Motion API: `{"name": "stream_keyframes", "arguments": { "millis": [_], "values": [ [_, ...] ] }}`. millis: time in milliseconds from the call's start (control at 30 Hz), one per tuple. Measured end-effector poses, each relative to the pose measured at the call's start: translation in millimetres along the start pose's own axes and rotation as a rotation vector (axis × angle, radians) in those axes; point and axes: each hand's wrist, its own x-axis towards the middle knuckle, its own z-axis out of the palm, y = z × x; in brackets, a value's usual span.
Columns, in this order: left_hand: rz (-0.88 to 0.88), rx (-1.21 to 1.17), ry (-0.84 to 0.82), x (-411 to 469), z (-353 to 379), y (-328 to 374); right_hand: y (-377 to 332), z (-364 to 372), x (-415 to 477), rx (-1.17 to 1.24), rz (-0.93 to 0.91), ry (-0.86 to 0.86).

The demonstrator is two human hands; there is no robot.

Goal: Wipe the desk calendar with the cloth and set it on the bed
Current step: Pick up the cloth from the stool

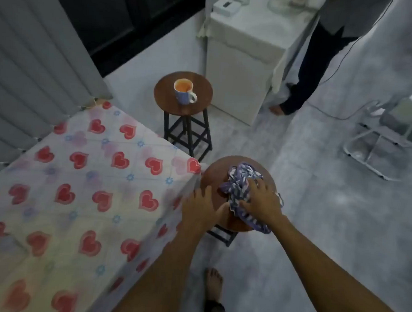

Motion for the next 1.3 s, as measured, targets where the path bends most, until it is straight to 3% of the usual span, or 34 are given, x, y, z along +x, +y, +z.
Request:
{"name": "stream_keyframes", "arguments": {
  "millis": [467,800,967,1067,1300],
  "values": [
    [-0.064,0.022,-0.106,57.6,29.0,19.0,5.5,39.6,54.4,0.095,0.007,-0.111],
    [-0.09,-0.003,-0.118,27.5,25.3,11.2,-15.9,41.8,27.9,0.126,0.052,0.0],
    [-0.078,0.023,-0.047,-2.2,9.3,-12.8,-18.2,34.8,-0.5,0.308,0.036,-0.024],
    [-0.067,0.007,0.039,-27.2,-3.5,-37.4,-41.7,20.5,-22.3,0.403,0.012,0.026],
    [-0.155,-0.01,0.064,-107.0,-49.3,-136.8,-158.5,-19.8,-76.4,0.471,-0.122,0.137]
  ]
}}
